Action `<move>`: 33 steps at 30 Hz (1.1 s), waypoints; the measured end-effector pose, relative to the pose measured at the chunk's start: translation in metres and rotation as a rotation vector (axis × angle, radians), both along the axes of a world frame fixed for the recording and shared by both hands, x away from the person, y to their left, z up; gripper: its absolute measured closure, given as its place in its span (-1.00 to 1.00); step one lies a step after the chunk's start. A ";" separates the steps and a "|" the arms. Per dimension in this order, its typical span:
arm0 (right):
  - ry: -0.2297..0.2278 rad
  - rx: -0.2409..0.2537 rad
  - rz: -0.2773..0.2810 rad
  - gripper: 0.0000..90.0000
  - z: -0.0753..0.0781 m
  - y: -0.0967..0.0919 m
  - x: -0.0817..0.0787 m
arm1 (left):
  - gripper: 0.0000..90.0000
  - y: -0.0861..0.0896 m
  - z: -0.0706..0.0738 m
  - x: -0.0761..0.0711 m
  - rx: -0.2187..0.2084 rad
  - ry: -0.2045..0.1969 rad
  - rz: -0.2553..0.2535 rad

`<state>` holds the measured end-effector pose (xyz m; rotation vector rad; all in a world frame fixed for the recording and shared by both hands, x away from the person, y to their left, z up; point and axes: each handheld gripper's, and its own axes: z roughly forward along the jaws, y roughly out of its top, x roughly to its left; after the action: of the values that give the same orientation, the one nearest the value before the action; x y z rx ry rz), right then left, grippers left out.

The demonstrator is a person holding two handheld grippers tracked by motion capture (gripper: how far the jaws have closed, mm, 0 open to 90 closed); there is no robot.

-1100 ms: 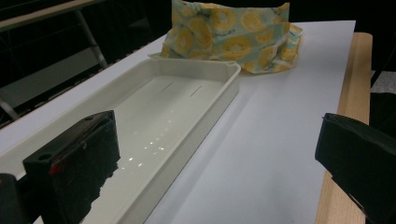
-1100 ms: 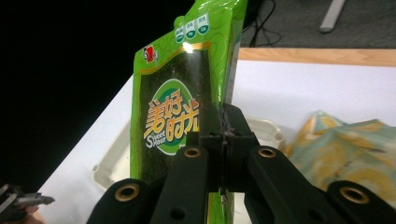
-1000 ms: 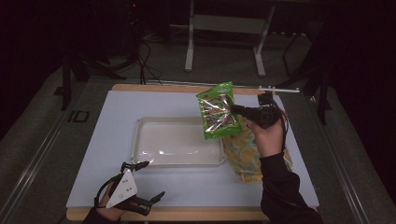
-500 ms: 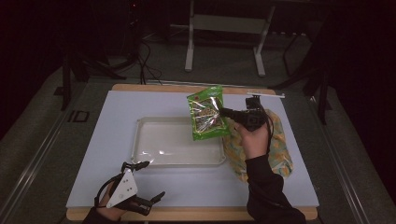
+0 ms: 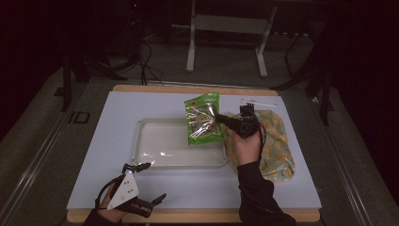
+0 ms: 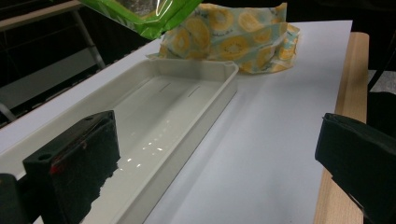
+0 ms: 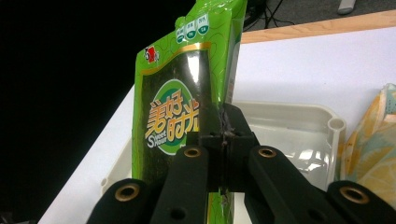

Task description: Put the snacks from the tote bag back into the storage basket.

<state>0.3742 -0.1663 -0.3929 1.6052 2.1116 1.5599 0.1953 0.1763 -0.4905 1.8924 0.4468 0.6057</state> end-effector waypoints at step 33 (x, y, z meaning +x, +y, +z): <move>0.139 0.067 -0.003 0.97 -0.069 0.006 0.003 | -0.99 -0.001 0.000 0.000 0.006 -0.003 -0.006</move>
<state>0.3774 -0.1602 -0.4615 1.7870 2.1440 1.5783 0.1951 0.1755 -0.4908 1.8980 0.4377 0.6067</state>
